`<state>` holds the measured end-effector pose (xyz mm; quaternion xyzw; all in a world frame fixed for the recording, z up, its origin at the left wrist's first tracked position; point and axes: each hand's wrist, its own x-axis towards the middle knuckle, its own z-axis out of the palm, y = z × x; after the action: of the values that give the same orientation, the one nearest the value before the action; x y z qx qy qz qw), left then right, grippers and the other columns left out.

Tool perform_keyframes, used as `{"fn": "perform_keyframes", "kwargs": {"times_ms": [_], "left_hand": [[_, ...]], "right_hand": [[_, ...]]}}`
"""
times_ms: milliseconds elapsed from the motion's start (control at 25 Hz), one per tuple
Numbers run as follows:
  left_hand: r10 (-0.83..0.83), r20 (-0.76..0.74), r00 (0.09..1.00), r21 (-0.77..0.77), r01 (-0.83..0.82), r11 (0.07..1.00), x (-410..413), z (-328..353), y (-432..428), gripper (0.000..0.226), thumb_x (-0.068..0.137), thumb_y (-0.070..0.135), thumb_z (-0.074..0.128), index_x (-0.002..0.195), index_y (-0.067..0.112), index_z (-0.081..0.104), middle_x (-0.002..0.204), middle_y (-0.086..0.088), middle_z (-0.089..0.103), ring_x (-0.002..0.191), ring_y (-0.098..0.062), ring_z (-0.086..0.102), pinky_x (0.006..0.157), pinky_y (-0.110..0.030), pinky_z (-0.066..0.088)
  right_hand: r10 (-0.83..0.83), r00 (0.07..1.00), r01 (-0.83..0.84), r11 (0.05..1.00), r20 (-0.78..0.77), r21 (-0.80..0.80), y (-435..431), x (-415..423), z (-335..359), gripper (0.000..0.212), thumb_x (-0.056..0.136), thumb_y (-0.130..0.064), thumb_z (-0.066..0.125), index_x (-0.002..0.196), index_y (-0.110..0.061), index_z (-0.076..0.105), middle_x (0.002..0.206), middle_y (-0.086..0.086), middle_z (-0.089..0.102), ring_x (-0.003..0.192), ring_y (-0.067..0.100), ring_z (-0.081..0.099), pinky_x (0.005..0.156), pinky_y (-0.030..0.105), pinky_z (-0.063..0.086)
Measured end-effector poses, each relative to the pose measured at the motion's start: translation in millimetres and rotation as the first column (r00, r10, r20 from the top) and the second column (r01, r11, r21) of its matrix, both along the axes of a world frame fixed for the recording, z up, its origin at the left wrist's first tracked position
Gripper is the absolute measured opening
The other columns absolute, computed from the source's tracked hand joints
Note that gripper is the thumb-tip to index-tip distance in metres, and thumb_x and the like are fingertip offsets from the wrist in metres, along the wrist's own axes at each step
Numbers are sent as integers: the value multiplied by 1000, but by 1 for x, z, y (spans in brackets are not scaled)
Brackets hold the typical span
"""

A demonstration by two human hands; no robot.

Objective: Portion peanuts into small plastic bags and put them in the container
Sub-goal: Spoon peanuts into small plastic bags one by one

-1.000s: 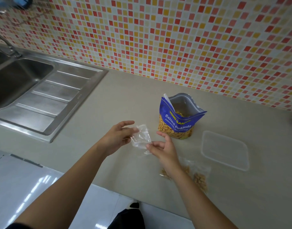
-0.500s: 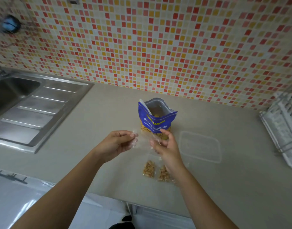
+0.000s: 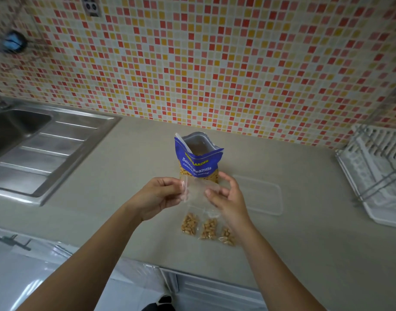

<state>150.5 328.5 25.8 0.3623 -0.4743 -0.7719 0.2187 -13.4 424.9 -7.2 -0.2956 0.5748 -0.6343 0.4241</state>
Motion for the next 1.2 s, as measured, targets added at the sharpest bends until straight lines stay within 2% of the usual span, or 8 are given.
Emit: {"fn": "perform_keyframes", "kwargs": {"times_ms": [400, 520, 600, 640, 720, 840, 1000, 1200], "left_hand": [[88, 322, 943, -475, 81, 876, -19, 23, -32, 11, 80, -3, 61, 74, -1, 69, 61, -10, 66, 60, -21, 56, 58, -19, 54], [38, 366, 930, -502, 163, 849, -16, 33, -46, 10, 80, 3, 63, 75, 2, 72, 66, -13, 65, 58, -16, 53, 53, -14, 48], [65, 383, 922, -518, 156, 841, -14, 39, -57, 10, 79, 4, 63, 75, 4, 73, 67, -11, 65, 54, -13, 52, 50, -13, 45], [79, 387, 919, -515, 144, 845, -14, 42, -63, 10, 79, 5, 64, 75, 7, 73, 68, -9, 66, 51, -10, 54, 49, -12, 45], [78, 396, 915, -500, 144, 854, -12, 47, -75, 7, 79, 8, 66, 77, 11, 72, 71, -4, 68, 46, 0, 58, 45, -11, 43], [38, 385, 922, -494, 171, 853, -10, 50, -90, 6, 77, 6, 68, 77, 9, 72, 71, -2, 68, 47, 5, 57, 41, -7, 40], [-7, 412, 911, -531, 246, 811, -7, 49, -102, 10, 73, 7, 69, 71, 16, 73, 76, -4, 71, 65, -11, 59, 54, -14, 47], [-34, 468, 883, -583, 337, 739, -6, 43, -114, 8, 74, 11, 68, 73, 17, 74, 73, 4, 68, 62, -4, 57, 58, -16, 44]], "right_hand": [[-174, 953, 190, 981, 247, -42, -10, -4, 14, 40, 86, 1, 58, 117, -21, 46, 70, 0, 73, 64, 6, 67, 61, 16, 54], [-308, 949, 311, 950, 70, -29, -22, -1, 17, 33, 86, -7, 62, 115, -18, 50, 85, -5, 69, 84, 11, 64, 70, 15, 51], [-359, 914, 354, 933, -187, -61, -28, -1, 22, 31, 86, -15, 65, 112, -25, 52, 107, -9, 61, 105, 9, 56, 81, 8, 45], [-349, 849, 337, 936, -397, -104, -28, -1, 25, 35, 84, -18, 67, 115, -25, 52, 115, -11, 57, 112, 5, 52, 89, 7, 41], [-238, 539, 193, 969, -808, -157, -35, 1, 31, 51, 77, -27, 68, 125, -20, 52, 127, -9, 52, 121, 3, 44, 103, 12, 31], [-51, 178, 106, 994, -983, -33, -56, 14, 39, 71, 75, -53, 62, 135, -18, 46, 138, -2, 49, 131, 14, 40, 111, 31, 29], [-5, 87, 155, 988, -996, 8, -79, 28, 41, 83, 67, -60, 67, 135, -18, 46, 137, -2, 52, 131, 18, 41, 108, 36, 31], [-21, -2, 223, 975, -1000, -20, -92, 41, 37, 75, 64, -59, 65, 128, -20, 54, 123, -2, 62, 123, 21, 50, 104, 36, 34]]}}
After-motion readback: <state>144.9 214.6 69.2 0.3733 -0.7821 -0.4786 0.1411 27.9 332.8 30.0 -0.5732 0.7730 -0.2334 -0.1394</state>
